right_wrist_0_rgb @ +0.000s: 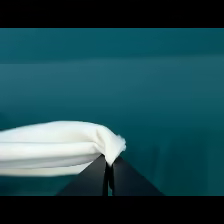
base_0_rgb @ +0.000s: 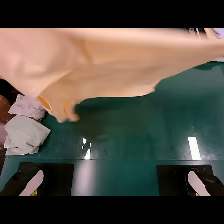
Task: Fold the shirts.
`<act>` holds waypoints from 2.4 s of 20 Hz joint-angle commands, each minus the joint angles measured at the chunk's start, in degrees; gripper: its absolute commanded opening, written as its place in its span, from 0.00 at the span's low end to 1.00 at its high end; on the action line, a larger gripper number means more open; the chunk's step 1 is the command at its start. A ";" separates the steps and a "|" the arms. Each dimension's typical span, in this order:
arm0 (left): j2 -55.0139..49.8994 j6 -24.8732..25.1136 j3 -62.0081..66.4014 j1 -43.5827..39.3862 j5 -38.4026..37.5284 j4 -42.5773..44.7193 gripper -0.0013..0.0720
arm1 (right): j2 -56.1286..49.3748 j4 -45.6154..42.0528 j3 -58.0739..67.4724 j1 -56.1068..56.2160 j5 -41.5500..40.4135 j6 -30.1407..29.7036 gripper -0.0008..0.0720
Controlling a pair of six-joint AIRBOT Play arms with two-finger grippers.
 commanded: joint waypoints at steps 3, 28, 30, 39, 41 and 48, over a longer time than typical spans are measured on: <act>0.26 -6.67 17.68 0.04 3.65 0.13 0.05 | -1.53 -0.52 24.46 -12.44 5.01 -1.25 0.03; -48.98 3.30 -18.45 -7.21 19.04 0.46 0.05 | -60.15 -6.14 22.21 6.19 1.05 -1.07 0.03; -48.96 4.20 -17.31 -6.34 15.52 0.68 0.05 | -57.86 -6.14 18.75 5.38 -0.66 -1.18 0.03; -48.96 7.50 -28.61 -8.37 9.22 7.30 0.05 | -48.00 -7.45 -7.69 6.14 -5.22 -2.27 0.03; -48.96 7.43 -32.33 -8.72 11.50 7.30 0.05 | -48.02 -7.41 -10.73 7.69 -5.64 -2.25 0.03; -44.59 3.45 -33.66 -4.98 4.52 8.28 0.77 | -45.09 -6.97 -11.39 7.13 0.90 -3.08 0.40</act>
